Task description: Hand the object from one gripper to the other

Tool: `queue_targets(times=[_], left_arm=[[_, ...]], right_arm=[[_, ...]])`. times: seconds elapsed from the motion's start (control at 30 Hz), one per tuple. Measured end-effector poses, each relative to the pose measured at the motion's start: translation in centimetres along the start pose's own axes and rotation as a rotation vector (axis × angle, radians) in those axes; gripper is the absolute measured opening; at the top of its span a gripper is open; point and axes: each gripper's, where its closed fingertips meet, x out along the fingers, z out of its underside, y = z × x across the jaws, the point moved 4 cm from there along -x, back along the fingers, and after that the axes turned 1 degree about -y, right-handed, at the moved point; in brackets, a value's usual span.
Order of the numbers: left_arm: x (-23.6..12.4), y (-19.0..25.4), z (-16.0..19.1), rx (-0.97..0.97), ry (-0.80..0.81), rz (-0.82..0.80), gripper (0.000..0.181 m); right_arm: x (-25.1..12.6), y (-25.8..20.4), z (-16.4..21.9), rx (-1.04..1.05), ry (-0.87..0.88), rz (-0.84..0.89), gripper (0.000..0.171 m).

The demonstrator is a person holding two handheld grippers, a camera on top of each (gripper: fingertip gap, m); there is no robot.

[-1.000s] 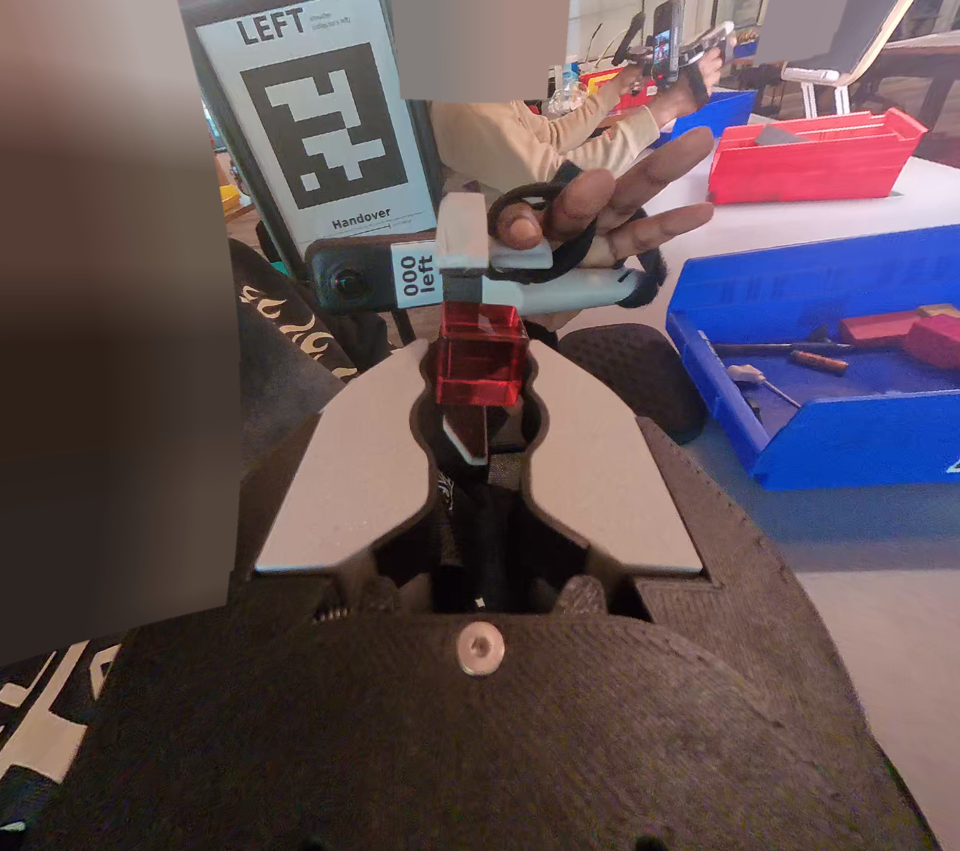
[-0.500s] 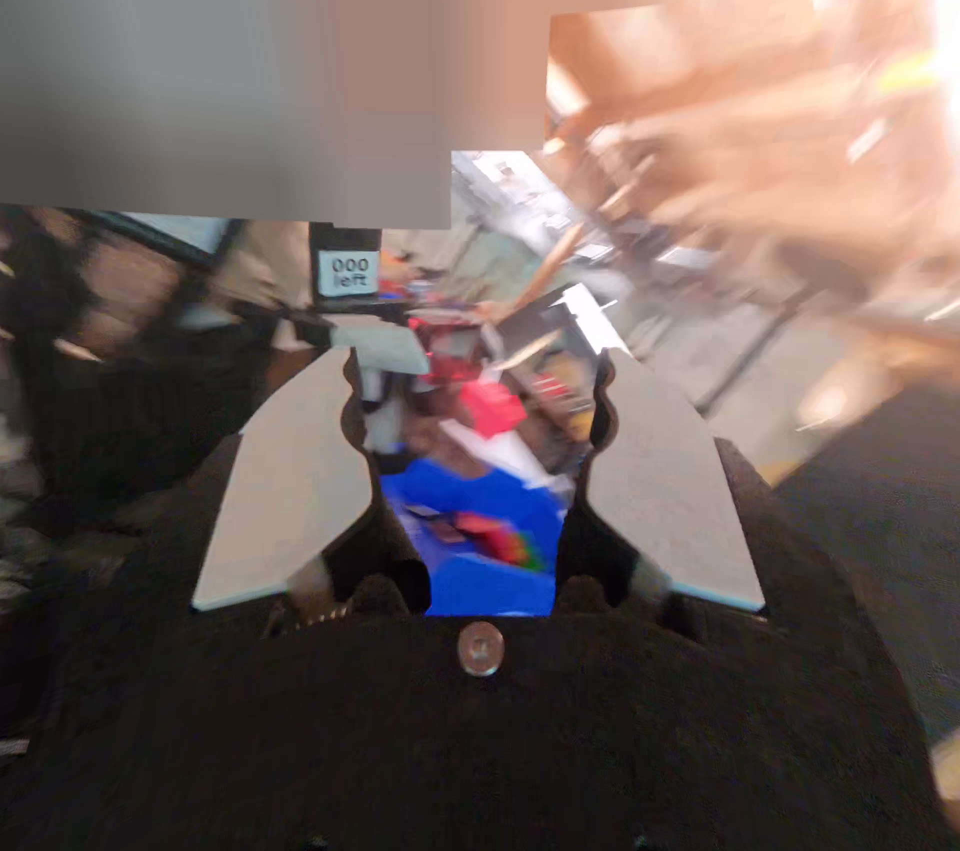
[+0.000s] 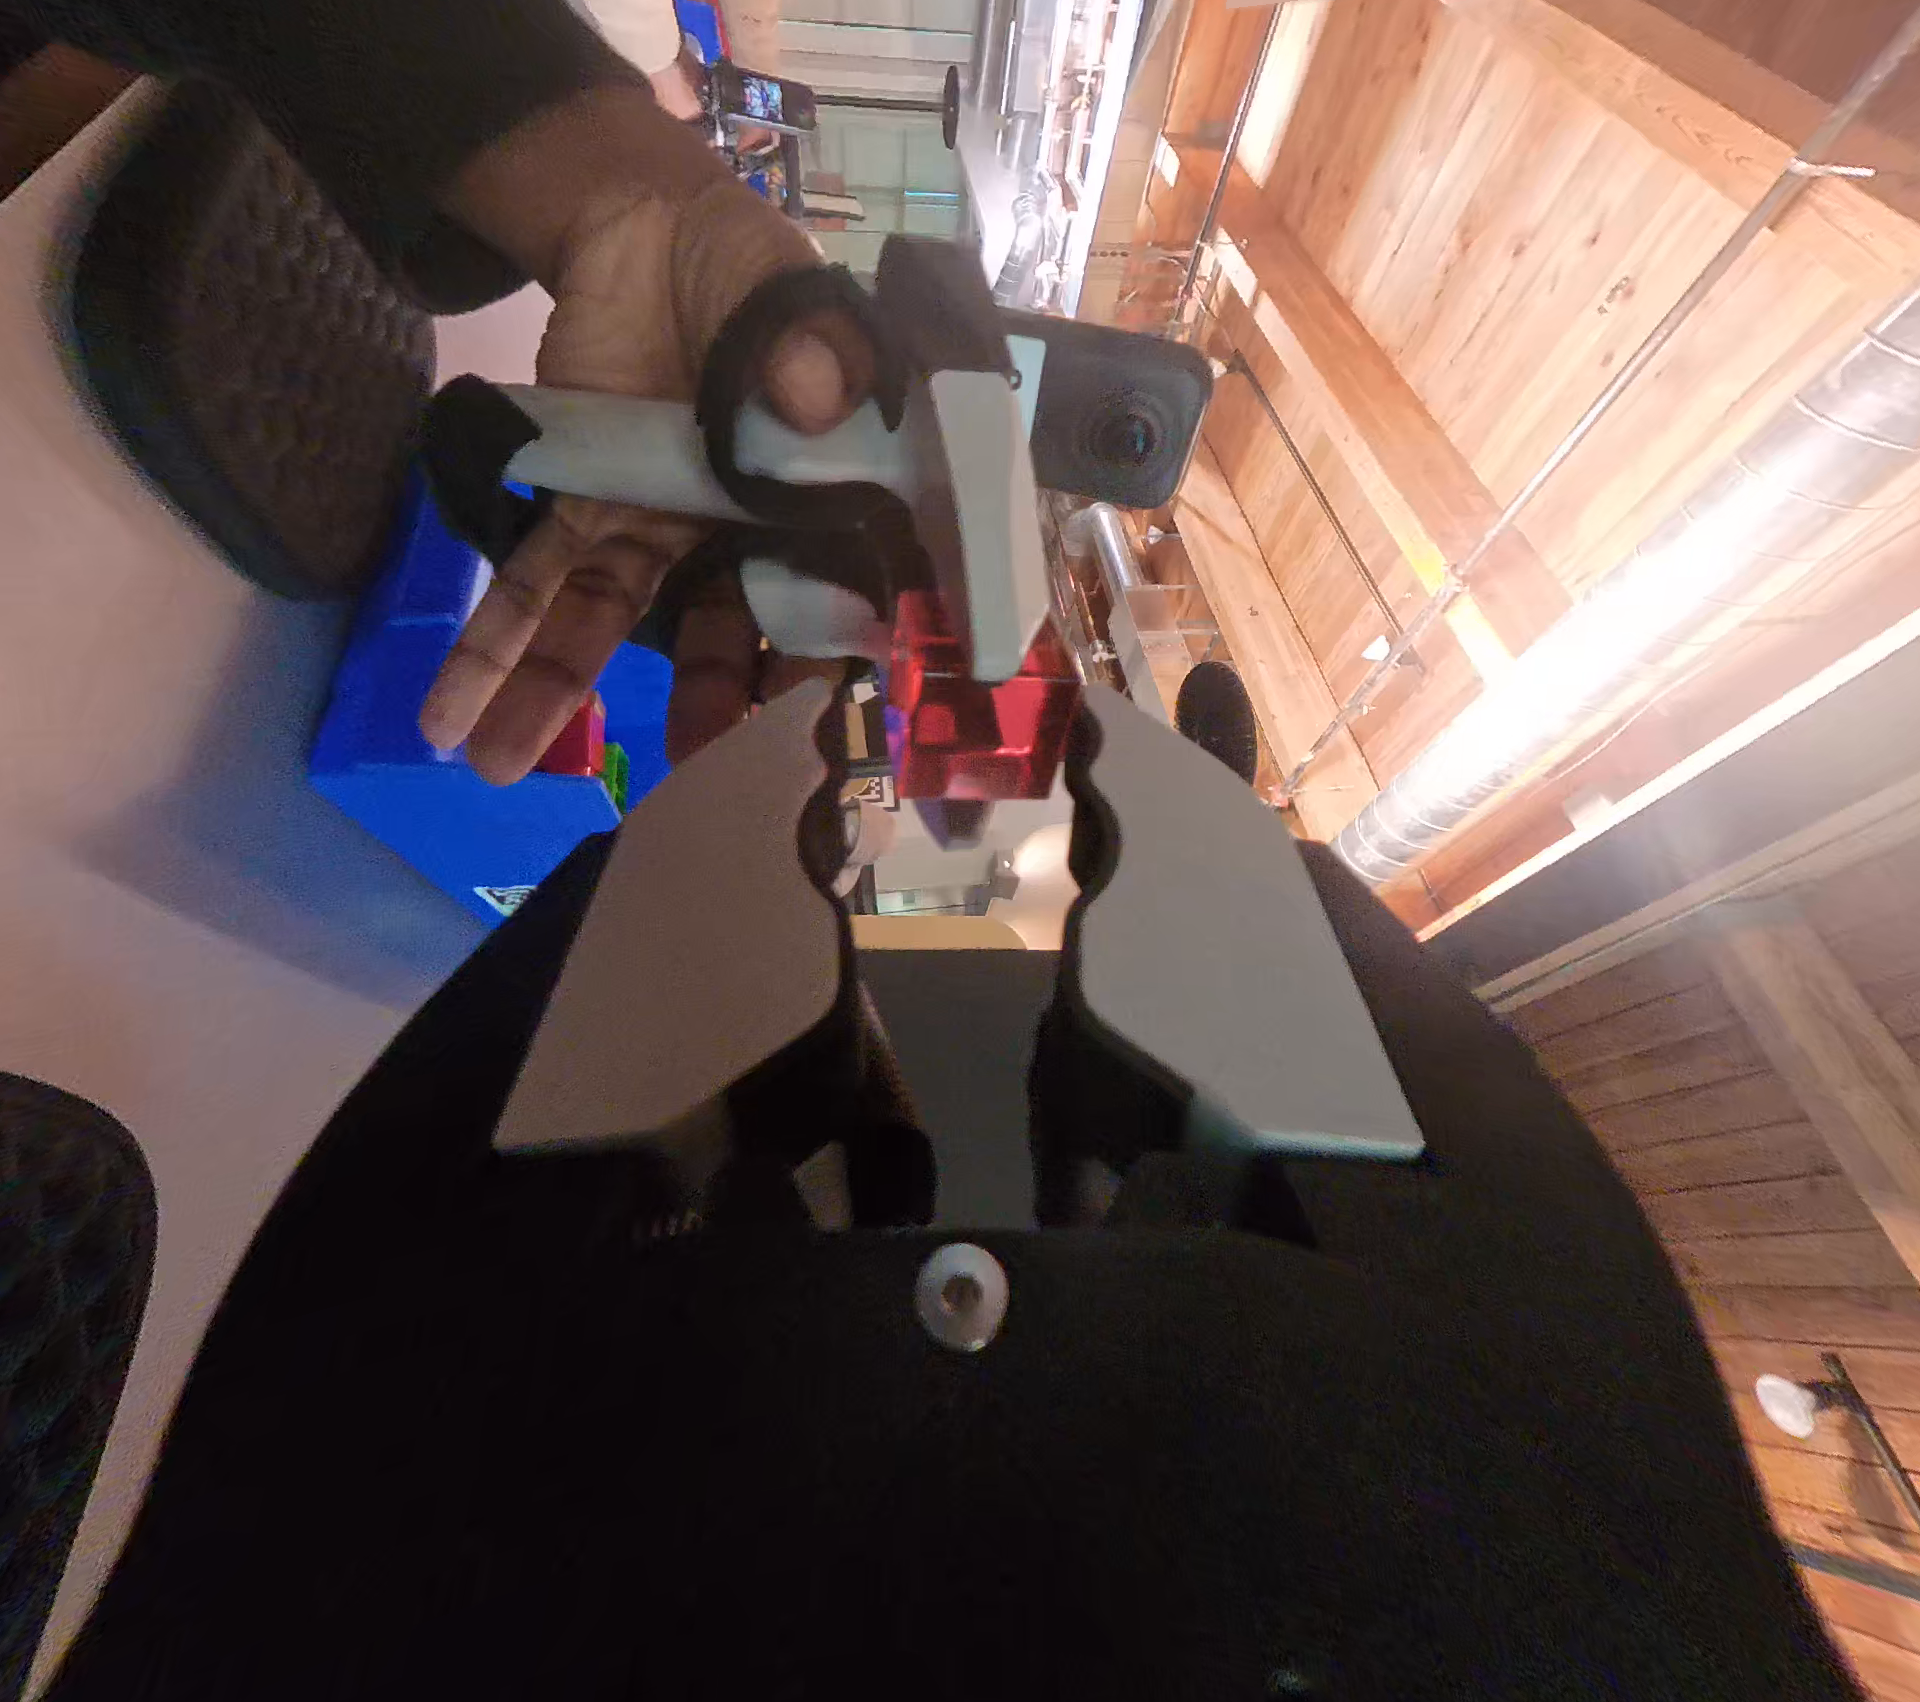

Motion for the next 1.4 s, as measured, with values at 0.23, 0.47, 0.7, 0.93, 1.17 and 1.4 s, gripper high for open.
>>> queue_targets(times=[0.23, 0.47, 0.7, 0.93, 1.17, 1.4], left_arm=[[-0.2, 0.6, -1.1, 0.319, 0.099, -0.077, 0.053], [-1.6, -0.5, -1.9, 1.334, -0.088, -0.604, 0.081], [-0.2, -0.4, -0.4, 1.473, -0.182, -0.569, 0.063], [0.3, 0.3, -0.3, 1.411, -0.157, -0.510, 0.028], [-1.8, -0.2, -3.2, 0.871, 0.132, -0.459, 0.027], [-1.4, -1.0, -2.2, 0.147, 0.174, -0.140, 0.027]], right_arm=[[-0.4, 1.4, 0.2, 0.291, 0.007, -0.033, 0.028], [-0.5, 3.1, 1.6, 1.462, 0.162, -0.309, 0.029], [-0.2, 0.7, 0.6, 1.748, 0.178, -0.659, 0.029], [0.0, 0.3, 0.5, 1.756, 0.163, -0.684, 0.029], [-0.6, 3.5, 1.2, 1.310, 0.288, -0.219, 0.084], [-1.4, 2.1, 0.9, 0.111, 0.030, 0.098, 0.069]])
